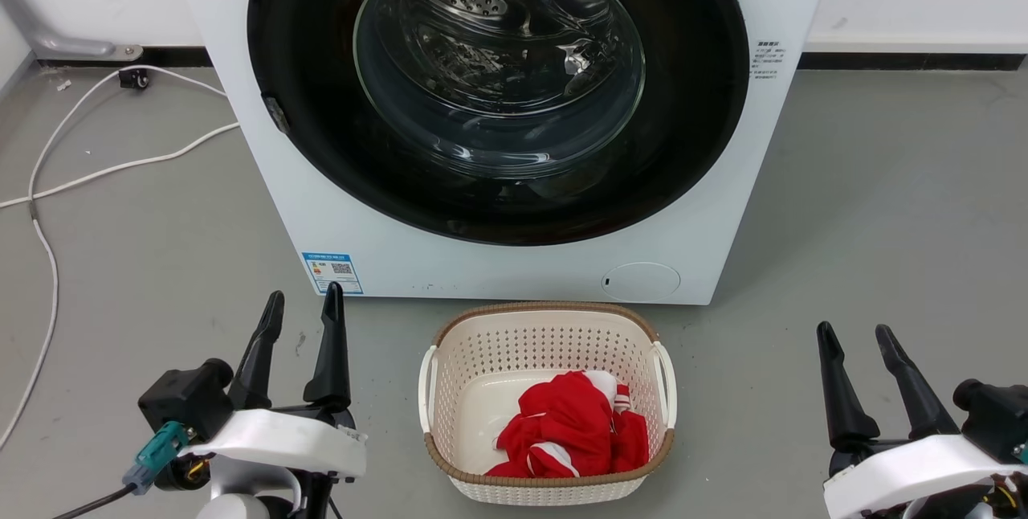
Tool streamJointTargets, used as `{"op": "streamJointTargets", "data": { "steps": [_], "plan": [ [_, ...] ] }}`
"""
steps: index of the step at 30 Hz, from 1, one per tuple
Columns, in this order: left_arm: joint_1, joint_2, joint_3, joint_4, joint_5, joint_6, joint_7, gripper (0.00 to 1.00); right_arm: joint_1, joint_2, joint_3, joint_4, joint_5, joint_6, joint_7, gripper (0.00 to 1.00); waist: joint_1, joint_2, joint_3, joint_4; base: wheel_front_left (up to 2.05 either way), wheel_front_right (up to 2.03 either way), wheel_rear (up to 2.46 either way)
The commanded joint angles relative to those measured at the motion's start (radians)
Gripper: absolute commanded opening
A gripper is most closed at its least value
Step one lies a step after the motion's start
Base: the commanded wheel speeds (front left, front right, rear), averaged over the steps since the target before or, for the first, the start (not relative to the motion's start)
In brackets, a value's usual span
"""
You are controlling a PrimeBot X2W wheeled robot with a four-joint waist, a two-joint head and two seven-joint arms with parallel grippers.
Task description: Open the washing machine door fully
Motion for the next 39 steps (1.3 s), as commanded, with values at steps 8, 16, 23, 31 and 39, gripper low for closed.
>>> {"op": "streamJointTargets", "data": {
  "steps": [8,16,23,31,39],
  "plan": [
    [0.004,0.016,-0.019,0.005,0.104,0.014,-0.027,1.0,0.019,0.003,-0.008,-0.02,-0.105,0.0,0.007,1.0,0.0,0.0,-0.004,0.0,0.0,0.0,0.0],
    [0.006,0.019,-0.027,0.017,0.163,0.021,-0.043,1.0,0.024,0.004,-0.015,-0.021,-0.164,0.0,0.007,1.0,0.0,0.0,-0.006,-0.001,0.0,0.0,0.0],
    [0.01,0.019,-0.03,0.017,0.211,0.027,-0.056,1.0,0.034,0.005,-0.014,-0.022,-0.214,0.0,-0.002,1.0,0.0,0.0,-0.008,-0.005,0.0,0.0,0.0],
    [0.016,0.018,-0.031,0.018,0.267,0.027,-0.072,1.0,0.042,0.005,-0.013,-0.023,-0.261,0.0,-0.012,1.0,0.0,0.0,-0.009,-0.005,0.0,0.0,0.0],
    [0.021,0.014,-0.026,0.02,0.315,0.03,-0.086,1.0,0.048,0.006,-0.016,-0.024,-0.304,0.0,-0.022,1.0,0.0,0.0,-0.008,-0.005,0.0,0.0,0.0]
  ]
}}
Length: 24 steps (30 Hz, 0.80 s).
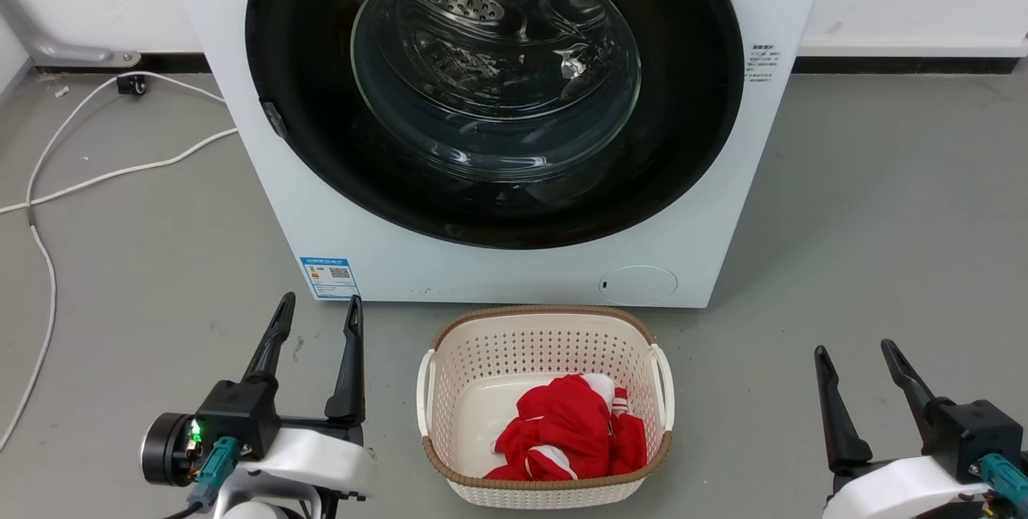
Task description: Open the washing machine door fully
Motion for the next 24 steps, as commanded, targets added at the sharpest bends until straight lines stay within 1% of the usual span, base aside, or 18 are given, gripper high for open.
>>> {"op": "streamJointTargets", "data": {
  "steps": [1,9,24],
  "plan": [
    [0.012,-0.002,0.003,-0.001,0.017,0.003,-0.008,1.0,0.009,0.004,-0.001,-0.008,-0.015,0.0,-0.008,1.0,0.0,-0.0001,0.0,0.0,0.0,0.0,0.0],
    [0.009,-0.009,0.007,0.004,0.06,0.003,-0.021,1.0,0.017,0.005,-0.002,-0.005,-0.049,-0.001,-0.026,1.0,0.0,-0.0001,-0.002,0.001,0.0,0.0,0.0],
    [0.003,-0.015,0.014,0.021,0.054,-0.005,-0.019,1.0,0.007,0.005,-0.005,0.013,-0.009,-0.001,-0.034,1.0,0.0,-0.0001,0.006,-0.002,0.0,0.0,0.0]
  ]
}}
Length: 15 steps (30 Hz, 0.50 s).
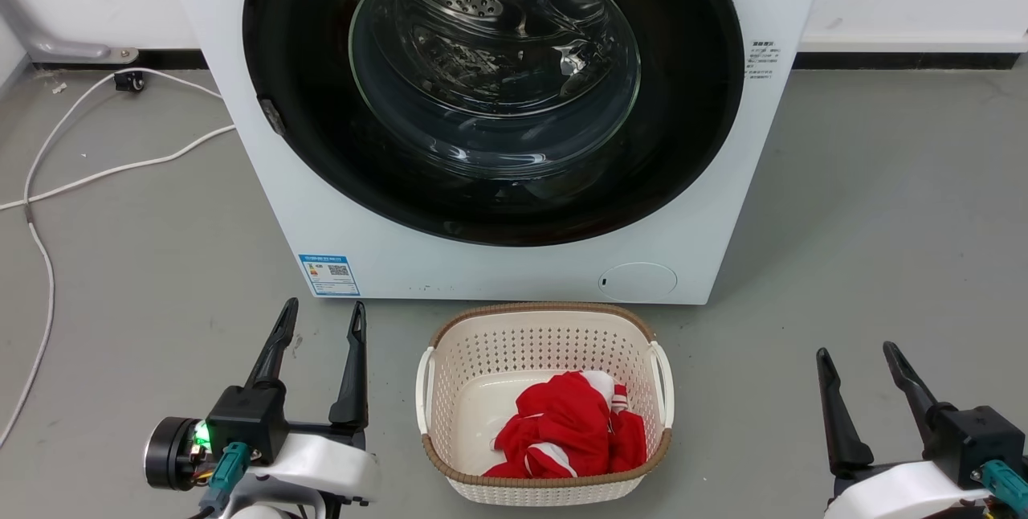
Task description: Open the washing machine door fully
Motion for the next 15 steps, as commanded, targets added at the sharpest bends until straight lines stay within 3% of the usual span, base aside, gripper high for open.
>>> {"op": "streamJointTargets", "data": {
  "steps": [1,2,10,12,15],
  "plan": [
    [-0.001,0.0,0.002,0.0,0.004,-0.002,-0.002,1.0,0.003,0.004,-0.002,0.004,0.016,-0.001,-0.006,0.29,0.0,0.0,0.001,0.0,0.0,0.0,0.0],
    [-0.001,-0.001,0.003,-0.001,0.005,-0.002,-0.002,1.0,0.002,0.004,-0.002,0.006,0.019,-0.001,-0.008,0.0,0.0,0.0,0.001,0.0,0.0,0.0,0.0],
    [0.006,-0.002,0.007,-0.005,0.011,-0.003,-0.002,1.0,-0.008,0.004,0.009,0.022,0.108,-0.001,-0.038,0.0,0.0,0.0,0.003,-0.001,0.0,0.0,0.0],
    [0.007,-0.003,0.009,-0.005,0.012,-0.003,-0.002,1.0,-0.014,0.004,0.013,0.035,0.219,-0.001,-0.062,0.0,0.0,0.0,0.003,-0.002,0.0,0.0,0.0],
    [0.006,-0.003,0.012,-0.005,0.012,-0.003,-0.002,1.0,-0.023,0.004,0.046,0.066,0.483,-0.001,-0.113,0.0,0.0,0.0,0.003,-0.004,0.0,0.0,0.0]
  ]
}}
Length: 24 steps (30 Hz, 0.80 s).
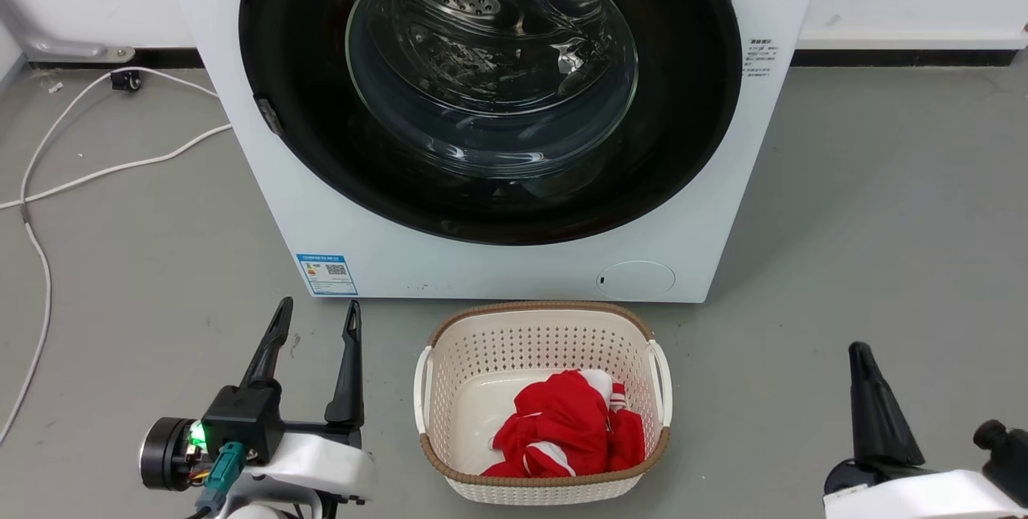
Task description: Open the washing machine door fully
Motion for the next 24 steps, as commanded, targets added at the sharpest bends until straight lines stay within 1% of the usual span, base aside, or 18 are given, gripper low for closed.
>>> {"op": "streamJointTargets", "data": {
  "steps": [1,3,7,8,10,14,15,18,19,20,21,24],
  "plan": [
    [0.005,0.0,0.002,-0.002,0.004,-0.004,-0.002,1.0,-0.02,0.004,0.023,0.011,0.146,0.0,-0.033,0.0,0.0,0.0,0.0,-0.001,0.0,0.0,0.0],
    [0.005,0.0,0.004,-0.003,0.004,-0.004,-0.002,1.0,-0.029,0.003,0.047,0.02,0.326,0.0,-0.06,0.0,0.0,0.0,0.001,-0.002,0.0,0.0,0.0],
    [0.004,-0.001,0.01,-0.006,0.001,-0.001,-0.003,1.0,-0.062,0.003,0.084,-0.01,0.802,0.0,-0.084,0.0,0.0,0.0,0.004,-0.006,0.0,0.0,0.0],
    [0.003,-0.002,0.012,-0.007,0.0,-0.001,-0.002,1.0,-0.072,0.003,0.084,-0.022,0.896,0.0,-0.085,0.0,0.0,0.0,0.006,-0.007,0.0,0.0,0.0],
    [-0.001,-0.002,0.017,-0.011,-0.001,0.002,-0.002,1.0,-0.098,0.001,0.057,-0.037,1.005,0.0,-0.086,0.0,0.0,0.0,0.012,-0.012,0.0,0.0,0.0],
    [-0.012,-0.004,0.023,-0.017,-0.007,0.002,-0.002,1.0,-0.179,0.002,0.039,-0.014,1.155,0.0,-0.086,0.0,0.0,0.0,0.025,-0.017,0.0,0.0,0.0],
    [-0.012,-0.004,0.023,-0.017,-0.007,0.002,-0.002,1.0,-0.179,0.002,0.039,-0.014,1.155,0.0,-0.086,0.0,0.0,0.0,0.025,-0.017,0.0,0.0,0.0],
    [-0.022,-0.005,0.025,-0.023,-0.013,-0.002,-0.002,1.0,-0.264,0.0,0.013,0.023,1.263,0.0,-0.074,0.0,0.0,0.0,0.042,-0.017,0.0,0.0,0.0],
    [-0.025,-0.005,0.026,-0.026,-0.013,-0.004,-0.002,1.0,-0.294,-0.009,0.006,0.04,1.289,0.0,-0.068,0.0,0.0,0.0,0.049,-0.018,0.0,0.0,0.0],
    [-0.035,-0.005,0.03,-0.032,-0.014,-0.007,-0.002,1.0,-0.362,-0.038,-0.002,0.078,1.333,0.0,-0.051,0.0,0.0,0.0,0.066,-0.018,0.0,0.0,0.0],
    [-0.035,-0.005,0.03,-0.032,-0.014,-0.007,-0.002,1.0,-0.362,-0.038,-0.002,0.078,1.333,0.0,-0.051,0.0,0.0,0.0,0.066,-0.018,0.0,0.0,0.0],
    [-0.045,-0.004,0.034,-0.038,-0.012,-0.01,-0.002,1.0,-0.472,-0.094,0.004,0.154,1.379,0.0,-0.03,0.0,0.0,0.0,0.089,-0.017,0.0,0.0,0.0]
  ]
}}
